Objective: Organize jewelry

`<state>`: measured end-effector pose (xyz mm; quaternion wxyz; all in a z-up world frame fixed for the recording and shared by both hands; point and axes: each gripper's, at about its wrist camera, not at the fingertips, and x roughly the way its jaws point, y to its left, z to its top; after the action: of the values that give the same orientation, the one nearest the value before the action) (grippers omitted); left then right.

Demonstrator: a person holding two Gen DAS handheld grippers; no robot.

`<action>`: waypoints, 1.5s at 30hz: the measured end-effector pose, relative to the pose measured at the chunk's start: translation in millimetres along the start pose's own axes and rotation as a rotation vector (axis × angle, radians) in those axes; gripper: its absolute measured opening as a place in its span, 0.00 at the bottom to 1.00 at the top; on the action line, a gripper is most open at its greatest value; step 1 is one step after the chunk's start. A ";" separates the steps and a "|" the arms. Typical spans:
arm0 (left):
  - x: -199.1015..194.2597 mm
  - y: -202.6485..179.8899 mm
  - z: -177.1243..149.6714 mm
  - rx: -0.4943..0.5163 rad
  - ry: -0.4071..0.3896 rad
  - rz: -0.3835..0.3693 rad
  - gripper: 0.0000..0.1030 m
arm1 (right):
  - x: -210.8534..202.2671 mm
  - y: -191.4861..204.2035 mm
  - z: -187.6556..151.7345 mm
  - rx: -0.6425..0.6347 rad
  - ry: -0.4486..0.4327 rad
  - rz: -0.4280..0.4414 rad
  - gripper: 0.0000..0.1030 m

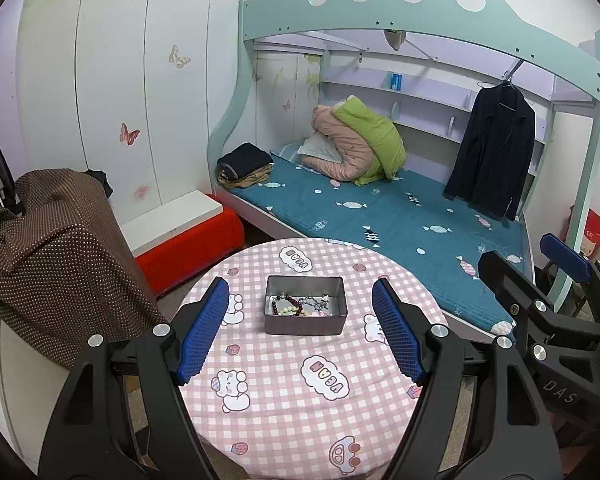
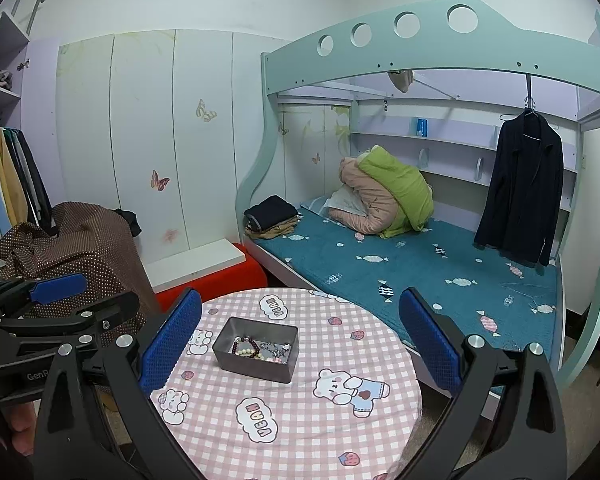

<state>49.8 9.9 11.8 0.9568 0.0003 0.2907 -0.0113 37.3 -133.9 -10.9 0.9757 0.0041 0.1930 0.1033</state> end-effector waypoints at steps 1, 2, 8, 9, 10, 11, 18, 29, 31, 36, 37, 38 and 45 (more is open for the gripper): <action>0.1 -0.2 0.2 0.000 0.000 0.000 0.73 | 0.2 -0.1 0.0 -0.001 0.000 0.000 0.92; 0.2 -0.2 0.1 0.000 0.001 0.000 0.73 | 0.1 0.0 0.2 -0.002 0.001 -0.003 0.92; 1.1 0.1 0.4 0.000 0.002 0.000 0.73 | 0.9 -0.9 -0.4 0.001 0.002 -0.004 0.92; 0.9 -0.3 0.3 0.000 0.003 0.000 0.73 | 1.1 -1.0 -0.7 0.000 0.004 -0.004 0.92; 0.6 -0.6 0.2 0.000 0.004 0.001 0.73 | 1.2 -1.1 -0.7 0.000 0.005 -0.005 0.92; -0.2 -1.5 0.3 0.001 0.004 0.001 0.73 | 0.9 -1.2 -0.8 0.000 0.006 -0.005 0.92; -1.5 -2.0 0.2 0.002 0.003 0.003 0.73 | 1.0 -1.5 -0.1 0.002 0.009 -0.002 0.92; -1.7 -2.1 0.5 0.003 0.003 0.002 0.73 | 0.8 -2.2 0.1 0.002 0.009 -0.002 0.92; -1.3 -2.2 0.5 0.003 0.003 0.002 0.73 | 0.9 -2.0 0.1 0.002 0.008 -0.002 0.92; -1.1 -2.3 0.3 0.004 0.005 0.004 0.73 | 1.7 -0.4 -0.9 -0.001 0.009 -0.004 0.92; -0.7 -1.9 0.2 0.004 0.006 0.003 0.73 | 2.2 0.2 -1.4 -0.001 0.010 -0.003 0.92; -1.4 -1.8 0.1 0.004 0.005 0.003 0.73 | 1.8 0.1 -1.3 -0.001 0.009 -0.003 0.92; 0.6 -0.1 -0.9 0.006 0.005 0.005 0.73 | 6.2 1.7 -4.0 0.002 0.010 0.004 0.92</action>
<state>49.7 9.9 10.7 0.9561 0.0039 0.2930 -0.0098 41.0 -131.1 -16.8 0.9746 0.0051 0.1979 0.1049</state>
